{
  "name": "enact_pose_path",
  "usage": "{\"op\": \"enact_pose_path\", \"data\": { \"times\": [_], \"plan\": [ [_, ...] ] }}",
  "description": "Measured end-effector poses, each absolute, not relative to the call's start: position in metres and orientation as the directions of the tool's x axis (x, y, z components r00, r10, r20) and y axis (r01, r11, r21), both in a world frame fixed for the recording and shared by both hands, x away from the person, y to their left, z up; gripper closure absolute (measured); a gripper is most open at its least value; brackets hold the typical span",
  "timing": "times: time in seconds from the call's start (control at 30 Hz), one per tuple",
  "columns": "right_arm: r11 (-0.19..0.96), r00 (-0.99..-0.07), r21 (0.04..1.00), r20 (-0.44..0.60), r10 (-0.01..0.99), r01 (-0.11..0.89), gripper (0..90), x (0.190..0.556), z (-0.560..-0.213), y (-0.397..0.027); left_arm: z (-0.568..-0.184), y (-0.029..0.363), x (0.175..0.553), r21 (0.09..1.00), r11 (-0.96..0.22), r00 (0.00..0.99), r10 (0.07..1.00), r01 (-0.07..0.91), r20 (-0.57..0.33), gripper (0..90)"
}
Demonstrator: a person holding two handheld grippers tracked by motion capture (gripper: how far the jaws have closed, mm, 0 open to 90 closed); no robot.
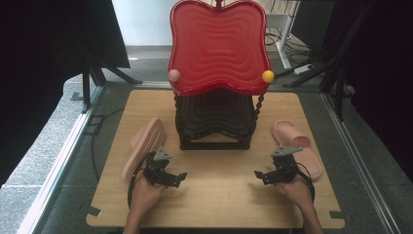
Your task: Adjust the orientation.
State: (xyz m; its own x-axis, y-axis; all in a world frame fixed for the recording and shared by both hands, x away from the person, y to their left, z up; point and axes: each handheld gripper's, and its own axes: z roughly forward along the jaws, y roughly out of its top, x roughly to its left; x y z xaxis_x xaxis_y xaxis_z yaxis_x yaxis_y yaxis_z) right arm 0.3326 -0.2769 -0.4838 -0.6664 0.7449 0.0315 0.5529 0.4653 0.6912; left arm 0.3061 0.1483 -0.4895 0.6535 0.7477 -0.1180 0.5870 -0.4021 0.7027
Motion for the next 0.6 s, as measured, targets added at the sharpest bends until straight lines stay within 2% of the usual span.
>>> {"op": "enact_pose_path", "data": {
  "times": [0.6],
  "plan": [
    [0.461,-0.679,0.686,0.067,0.731,0.563,1.4,0.3312,-0.4832,-0.2751,-0.4904,0.1497,0.3086,0.677,-0.394,0.634,0.761,0.622,-0.140,0.0]
  ]
}}
